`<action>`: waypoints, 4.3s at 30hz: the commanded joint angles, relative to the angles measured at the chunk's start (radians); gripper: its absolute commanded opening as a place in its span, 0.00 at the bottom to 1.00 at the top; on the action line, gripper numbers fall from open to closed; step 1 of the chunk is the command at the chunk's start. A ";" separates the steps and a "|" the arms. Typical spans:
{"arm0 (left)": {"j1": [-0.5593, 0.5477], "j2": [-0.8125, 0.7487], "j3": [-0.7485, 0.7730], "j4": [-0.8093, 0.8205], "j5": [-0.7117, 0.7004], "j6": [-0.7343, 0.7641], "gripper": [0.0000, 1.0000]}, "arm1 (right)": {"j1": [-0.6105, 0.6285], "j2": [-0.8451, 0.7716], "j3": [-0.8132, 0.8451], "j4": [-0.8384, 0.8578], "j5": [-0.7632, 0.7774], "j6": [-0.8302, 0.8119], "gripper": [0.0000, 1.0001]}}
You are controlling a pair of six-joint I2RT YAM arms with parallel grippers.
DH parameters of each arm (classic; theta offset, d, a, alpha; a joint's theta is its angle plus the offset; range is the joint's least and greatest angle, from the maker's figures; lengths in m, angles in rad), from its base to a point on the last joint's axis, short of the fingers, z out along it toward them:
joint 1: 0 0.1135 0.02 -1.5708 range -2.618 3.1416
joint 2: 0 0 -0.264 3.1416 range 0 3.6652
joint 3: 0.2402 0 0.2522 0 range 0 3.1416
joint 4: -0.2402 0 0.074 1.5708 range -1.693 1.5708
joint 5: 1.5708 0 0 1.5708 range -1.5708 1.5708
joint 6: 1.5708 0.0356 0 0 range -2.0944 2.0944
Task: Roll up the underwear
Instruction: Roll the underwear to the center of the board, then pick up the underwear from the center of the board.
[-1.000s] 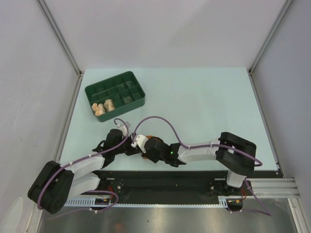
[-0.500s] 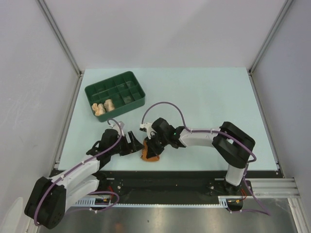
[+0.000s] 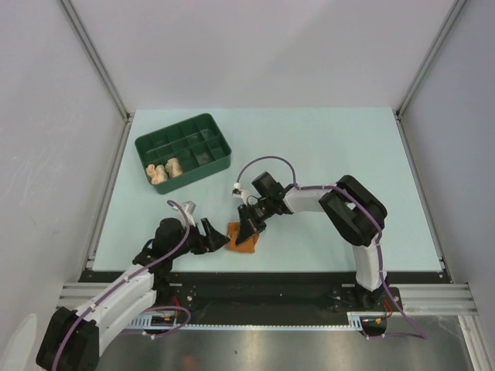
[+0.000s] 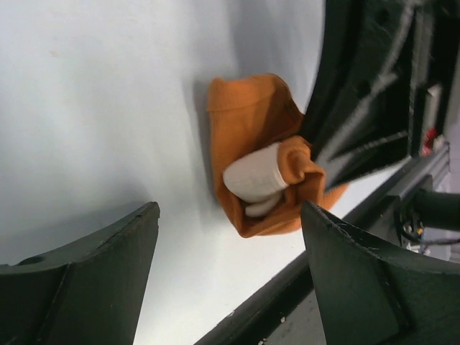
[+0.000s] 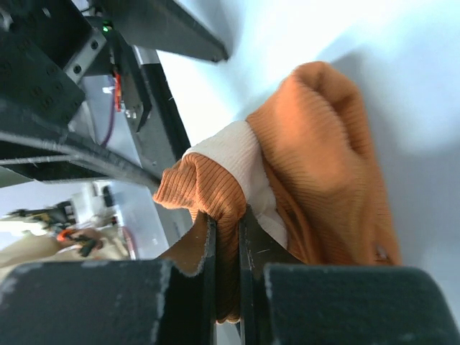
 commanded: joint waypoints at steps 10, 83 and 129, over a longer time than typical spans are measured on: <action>-0.026 0.116 -0.053 0.273 0.131 0.070 0.72 | -0.075 0.145 0.034 -0.102 0.001 -0.015 0.00; -0.077 0.463 0.049 0.240 -0.063 0.032 0.00 | -0.085 0.087 0.117 -0.206 -0.128 -0.260 0.58; 0.113 -0.045 0.476 0.174 0.004 -0.262 0.82 | -0.055 -0.570 -0.074 0.569 0.489 0.637 0.00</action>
